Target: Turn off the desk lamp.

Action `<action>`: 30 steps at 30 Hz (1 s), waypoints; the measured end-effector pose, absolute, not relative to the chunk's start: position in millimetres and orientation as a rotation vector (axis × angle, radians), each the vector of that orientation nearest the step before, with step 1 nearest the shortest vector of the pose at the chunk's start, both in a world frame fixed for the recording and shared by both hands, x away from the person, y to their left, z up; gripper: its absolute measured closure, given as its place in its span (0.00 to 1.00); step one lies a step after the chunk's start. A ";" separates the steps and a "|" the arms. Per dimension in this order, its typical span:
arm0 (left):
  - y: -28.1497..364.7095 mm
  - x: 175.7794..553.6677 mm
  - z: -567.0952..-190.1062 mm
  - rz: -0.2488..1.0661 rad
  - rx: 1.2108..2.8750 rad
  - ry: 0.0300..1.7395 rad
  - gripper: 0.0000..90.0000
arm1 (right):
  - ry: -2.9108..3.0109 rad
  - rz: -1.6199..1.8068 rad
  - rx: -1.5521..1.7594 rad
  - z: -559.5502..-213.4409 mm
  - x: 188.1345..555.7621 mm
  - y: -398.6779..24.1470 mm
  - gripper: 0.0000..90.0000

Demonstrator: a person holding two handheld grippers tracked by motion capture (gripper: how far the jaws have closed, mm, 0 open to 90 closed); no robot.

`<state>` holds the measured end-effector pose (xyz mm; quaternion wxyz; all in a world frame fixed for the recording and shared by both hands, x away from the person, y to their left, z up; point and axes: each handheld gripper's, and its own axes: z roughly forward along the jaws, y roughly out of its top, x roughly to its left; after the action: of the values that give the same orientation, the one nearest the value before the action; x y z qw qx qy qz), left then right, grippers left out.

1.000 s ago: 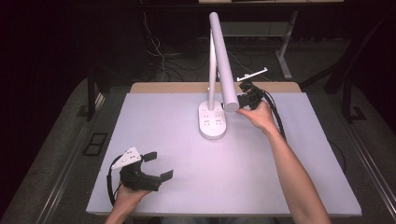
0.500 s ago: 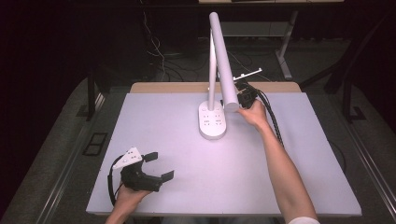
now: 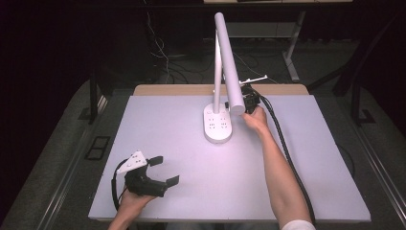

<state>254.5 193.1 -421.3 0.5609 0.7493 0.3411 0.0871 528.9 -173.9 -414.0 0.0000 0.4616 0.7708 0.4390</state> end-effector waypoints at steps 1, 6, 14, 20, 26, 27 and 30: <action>193.2 254.6 -421.3 0.205 1.766 0.804 0.00 | 2.425 1.377 1.450 -416.2 529.8 -173.0 1.00; 194.0 255.0 -421.2 0.207 1.768 0.800 0.00 | 2.431 1.362 1.465 -424.4 531.9 -168.6 1.00; 194.0 255.4 -421.5 0.208 1.771 0.801 0.00 | 2.426 1.386 1.472 -430.5 533.2 -165.2 1.00; 193.8 255.6 -421.9 0.204 1.766 0.805 0.00 | 2.433 1.322 1.457 -430.1 530.5 -158.3 1.00; 194.8 255.3 -421.8 0.204 1.766 0.806 0.00 | 2.425 1.310 1.463 -430.2 530.1 -158.1 1.00; 195.0 255.3 -421.8 0.204 1.765 0.806 0.00 | 2.421 1.294 1.452 -429.1 529.0 -156.5 1.00; 194.9 255.5 -421.8 0.205 1.764 0.810 0.00 | 2.416 1.301 1.448 -428.1 528.3 -156.0 1.00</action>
<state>255.5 194.9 -421.8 0.5604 0.7486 0.3435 0.0871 528.3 -156.0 -428.1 0.0193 0.4667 0.7786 0.4191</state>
